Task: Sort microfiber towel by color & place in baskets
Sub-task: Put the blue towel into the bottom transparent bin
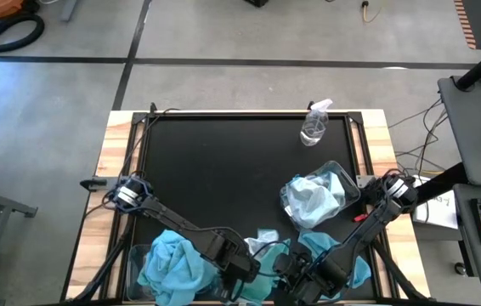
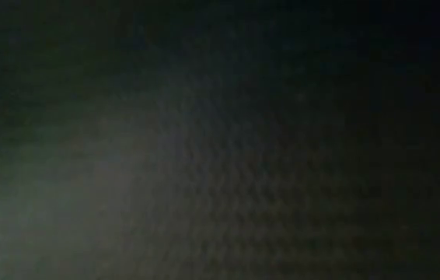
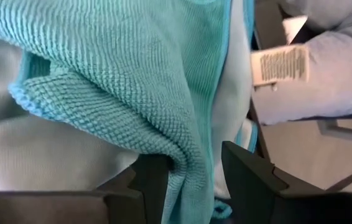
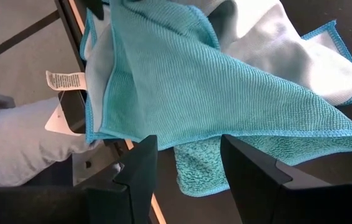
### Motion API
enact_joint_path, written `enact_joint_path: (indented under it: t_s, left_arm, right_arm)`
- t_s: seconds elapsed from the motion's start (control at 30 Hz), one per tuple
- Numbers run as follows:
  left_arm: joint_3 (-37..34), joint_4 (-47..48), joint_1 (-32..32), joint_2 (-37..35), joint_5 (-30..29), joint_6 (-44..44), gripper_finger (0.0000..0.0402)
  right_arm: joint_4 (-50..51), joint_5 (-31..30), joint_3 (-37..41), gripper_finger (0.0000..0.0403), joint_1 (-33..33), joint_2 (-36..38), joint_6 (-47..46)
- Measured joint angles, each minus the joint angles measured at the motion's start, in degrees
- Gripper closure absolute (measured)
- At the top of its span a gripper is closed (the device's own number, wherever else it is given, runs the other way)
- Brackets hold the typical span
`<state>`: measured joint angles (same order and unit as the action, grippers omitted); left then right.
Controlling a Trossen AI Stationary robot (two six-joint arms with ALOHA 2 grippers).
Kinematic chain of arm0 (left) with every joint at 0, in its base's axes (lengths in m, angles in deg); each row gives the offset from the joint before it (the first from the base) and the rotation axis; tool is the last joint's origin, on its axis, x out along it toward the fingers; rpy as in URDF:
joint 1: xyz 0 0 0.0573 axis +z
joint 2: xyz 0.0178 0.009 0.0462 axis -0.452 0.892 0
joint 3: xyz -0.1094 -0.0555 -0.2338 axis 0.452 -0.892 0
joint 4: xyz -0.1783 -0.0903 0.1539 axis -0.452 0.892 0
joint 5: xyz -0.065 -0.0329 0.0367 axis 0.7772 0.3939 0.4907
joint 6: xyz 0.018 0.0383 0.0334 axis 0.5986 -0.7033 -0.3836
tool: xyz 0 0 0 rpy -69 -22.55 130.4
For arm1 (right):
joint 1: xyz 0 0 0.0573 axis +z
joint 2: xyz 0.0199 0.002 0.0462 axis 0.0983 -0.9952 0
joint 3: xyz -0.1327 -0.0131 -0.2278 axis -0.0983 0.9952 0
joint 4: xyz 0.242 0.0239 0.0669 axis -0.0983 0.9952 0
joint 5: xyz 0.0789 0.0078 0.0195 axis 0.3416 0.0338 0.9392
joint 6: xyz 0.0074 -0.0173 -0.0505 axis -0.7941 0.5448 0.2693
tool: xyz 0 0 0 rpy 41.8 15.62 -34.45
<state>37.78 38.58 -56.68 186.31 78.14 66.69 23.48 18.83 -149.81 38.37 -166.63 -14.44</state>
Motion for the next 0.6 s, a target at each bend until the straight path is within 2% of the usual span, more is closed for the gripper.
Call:
enact_joint_path:
  t_s: [0.27, 0.37, 0.5, 0.6]
  left_arm:
    - [0.0, -1.3, 0.0, 0.0, -0.2, 0.8, 0.0283]
    - [0.0, -1.3, 0.0, 0.0, -0.2, 0.9, 0.0314]
    - [0.0, -1.1, 0.0, 0.0, -0.2, 1.7, 0.0380]
    - [0.0, -0.1, 0.1, 0.0, -0.2, 2.2, 0.0393]
  right_arm:
    - [0.0, 0.0, 0.0, 0.0232, 0.0, 0.0, 0.0]
    - [0.0, 0.0, 0.0, 0.0232, 0.0, 0.0, 0.0]
    - [0.0, 0.0, 0.0, 0.0232, 0.0, 0.0, 0.0]
    - [0.0, 0.0, 0.0, 0.0232, 0.0, 0.0, 0.0]
